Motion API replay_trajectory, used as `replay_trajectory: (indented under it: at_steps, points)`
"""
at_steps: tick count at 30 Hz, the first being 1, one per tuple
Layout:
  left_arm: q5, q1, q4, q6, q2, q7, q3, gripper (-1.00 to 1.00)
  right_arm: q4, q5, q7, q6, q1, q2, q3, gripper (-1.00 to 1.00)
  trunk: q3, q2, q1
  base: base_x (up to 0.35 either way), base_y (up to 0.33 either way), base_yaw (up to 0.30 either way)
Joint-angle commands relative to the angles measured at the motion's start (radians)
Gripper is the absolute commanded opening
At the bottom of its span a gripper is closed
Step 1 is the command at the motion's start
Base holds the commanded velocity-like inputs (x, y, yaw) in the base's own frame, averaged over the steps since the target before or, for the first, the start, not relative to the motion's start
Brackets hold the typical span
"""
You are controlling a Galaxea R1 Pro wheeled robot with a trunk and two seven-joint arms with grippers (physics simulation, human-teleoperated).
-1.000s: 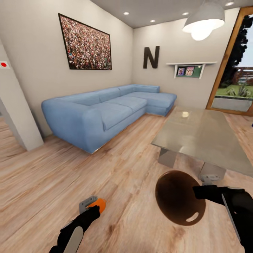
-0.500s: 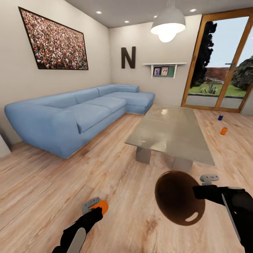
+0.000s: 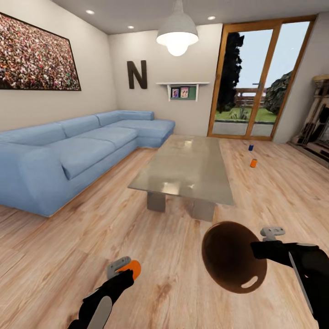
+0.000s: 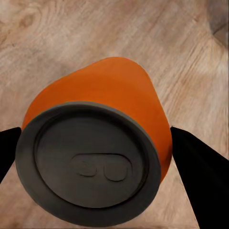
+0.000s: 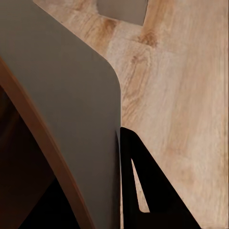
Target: Put the three can of soda from the living room inside the tash can in the kitchen.
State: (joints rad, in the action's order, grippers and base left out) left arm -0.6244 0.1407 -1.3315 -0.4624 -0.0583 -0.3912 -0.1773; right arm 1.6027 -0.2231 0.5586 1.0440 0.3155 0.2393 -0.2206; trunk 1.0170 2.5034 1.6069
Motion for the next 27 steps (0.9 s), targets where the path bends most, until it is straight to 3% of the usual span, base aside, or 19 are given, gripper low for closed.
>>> replay_trajectory:
  at_steps: [1,3,5,13,16,20,23,27]
  points:
    - [0.000,0.000,0.000,0.000,0.000,0.000,-0.001,-1.00,0.000,0.018,0.006,0.003,0.000,0.000,0.000,-1.00,0.000,0.000,0.000,0.000,-0.300,-0.294]
    - [0.001,0.001,0.000,0.000,-0.003,0.000,-0.015,-1.00,0.000,0.018,0.006,0.003,0.000,0.000,0.000,-1.00,0.000,0.000,0.000,0.000,-0.300,-0.294]
    - [0.001,0.010,0.008,0.001,-0.008,-0.004,-0.061,-1.00,0.000,0.017,0.006,0.003,0.000,0.000,0.000,-1.00,0.000,0.000,0.000,0.000,-0.301,-0.294]
    - [0.003,0.025,0.025,-0.007,-0.039,-0.004,-0.104,-1.00,-0.001,0.013,0.006,0.003,0.003,0.003,-0.022,-1.00,0.000,0.000,0.000,0.019,-0.301,-0.294]
    - [0.003,0.039,0.027,-0.011,-0.044,-0.008,-0.159,-1.00,-0.002,0.012,0.006,0.003,0.008,0.005,-0.031,-1.00,0.000,0.000,0.000,0.063,-0.301,-0.294]
    - [0.002,0.050,0.029,-0.015,-0.048,-0.010,-0.194,-1.00,-0.022,0.012,0.005,0.003,0.020,0.007,-0.035,-1.00,0.000,0.000,0.000,0.069,-0.301,-0.294]
    - [0.002,0.052,0.028,-0.016,-0.051,-0.010,-0.205,-1.00,-0.091,0.011,0.005,0.003,0.060,0.036,-0.051,-1.00,0.000,0.000,0.000,0.072,-0.301,-0.294]
    - [0.002,0.054,0.028,-0.017,-0.063,-0.010,-0.219,-1.00,-0.292,0.011,0.004,0.003,0.192,0.088,-0.074,-1.00,0.000,0.000,0.000,0.073,-0.301,-0.262]
